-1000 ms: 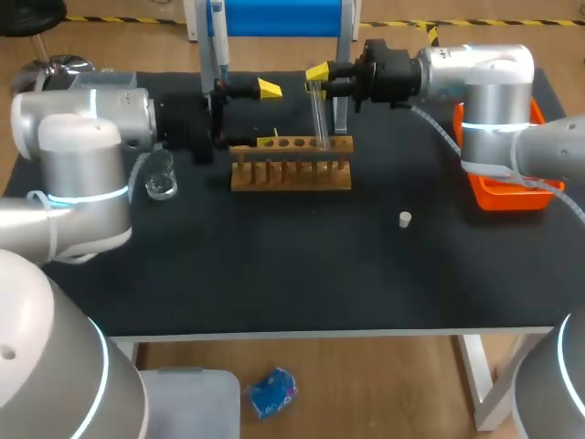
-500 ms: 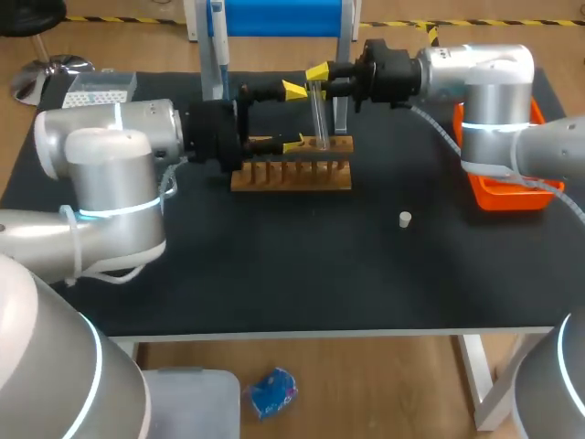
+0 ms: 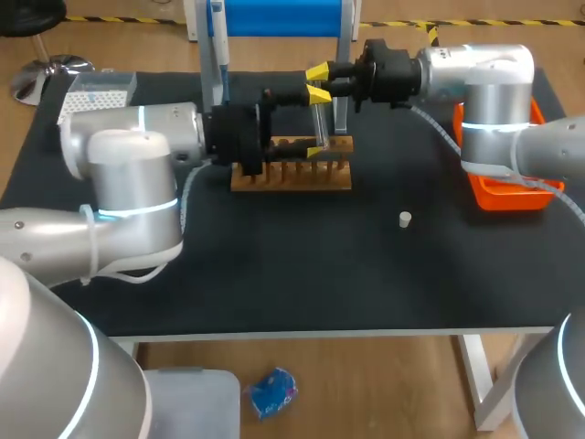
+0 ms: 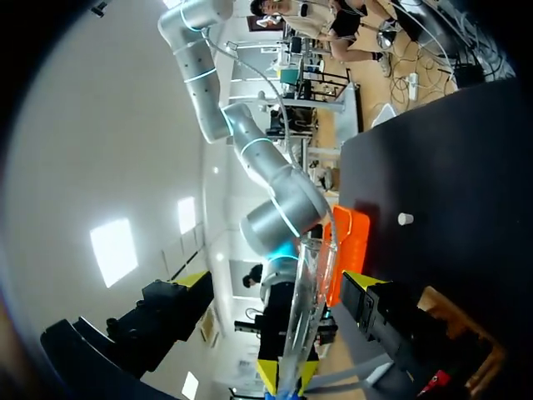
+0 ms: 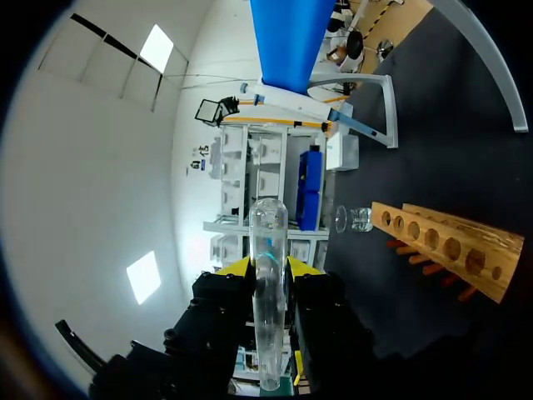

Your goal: Invert the test tube, pick up the pipette, mount the tip to pipette, aspirate from beaker and dispense into the tube, eject the tip, return the pipette, and cap with the stopper.

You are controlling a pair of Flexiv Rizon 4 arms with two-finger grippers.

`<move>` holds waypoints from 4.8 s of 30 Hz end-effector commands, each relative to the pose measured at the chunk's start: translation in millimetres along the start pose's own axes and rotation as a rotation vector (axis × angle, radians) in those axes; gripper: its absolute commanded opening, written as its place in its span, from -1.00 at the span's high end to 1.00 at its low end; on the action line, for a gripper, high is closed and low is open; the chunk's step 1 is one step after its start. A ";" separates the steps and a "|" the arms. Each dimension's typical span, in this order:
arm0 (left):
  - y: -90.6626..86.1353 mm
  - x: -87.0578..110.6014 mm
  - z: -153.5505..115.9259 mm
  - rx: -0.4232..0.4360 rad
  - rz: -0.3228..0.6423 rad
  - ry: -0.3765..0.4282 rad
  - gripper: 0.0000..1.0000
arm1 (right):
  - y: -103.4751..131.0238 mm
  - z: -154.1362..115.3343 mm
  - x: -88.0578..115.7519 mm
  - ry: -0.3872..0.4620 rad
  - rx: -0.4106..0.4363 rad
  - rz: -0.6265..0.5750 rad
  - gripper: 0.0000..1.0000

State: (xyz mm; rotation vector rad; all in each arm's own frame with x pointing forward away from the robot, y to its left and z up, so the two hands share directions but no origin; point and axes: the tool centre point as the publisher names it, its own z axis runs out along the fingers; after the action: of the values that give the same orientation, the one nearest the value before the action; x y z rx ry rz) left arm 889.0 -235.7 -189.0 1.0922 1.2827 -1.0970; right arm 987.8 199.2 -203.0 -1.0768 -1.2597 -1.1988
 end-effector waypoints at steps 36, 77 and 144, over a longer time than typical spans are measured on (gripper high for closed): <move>17.5 8.6 5.2 0.150 0.072 0.048 1.00 | 0.0 -0.5 0.9 -0.003 0.002 0.000 1.00; 16.5 8.7 7.1 0.169 0.070 0.051 1.00 | -22.4 -67.3 -8.8 -0.244 -0.022 -0.793 -1.00; 16.5 8.7 7.1 0.169 0.070 0.051 1.00 | -30.3 -100.5 -82.7 -0.340 0.260 -1.526 -1.00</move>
State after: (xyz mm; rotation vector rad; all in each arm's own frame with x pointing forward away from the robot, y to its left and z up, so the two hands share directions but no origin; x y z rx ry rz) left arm 905.5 -240.4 -198.1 1.2857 1.1993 -1.1455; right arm 973.9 100.9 -292.0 0.0945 -2.5647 -1.8225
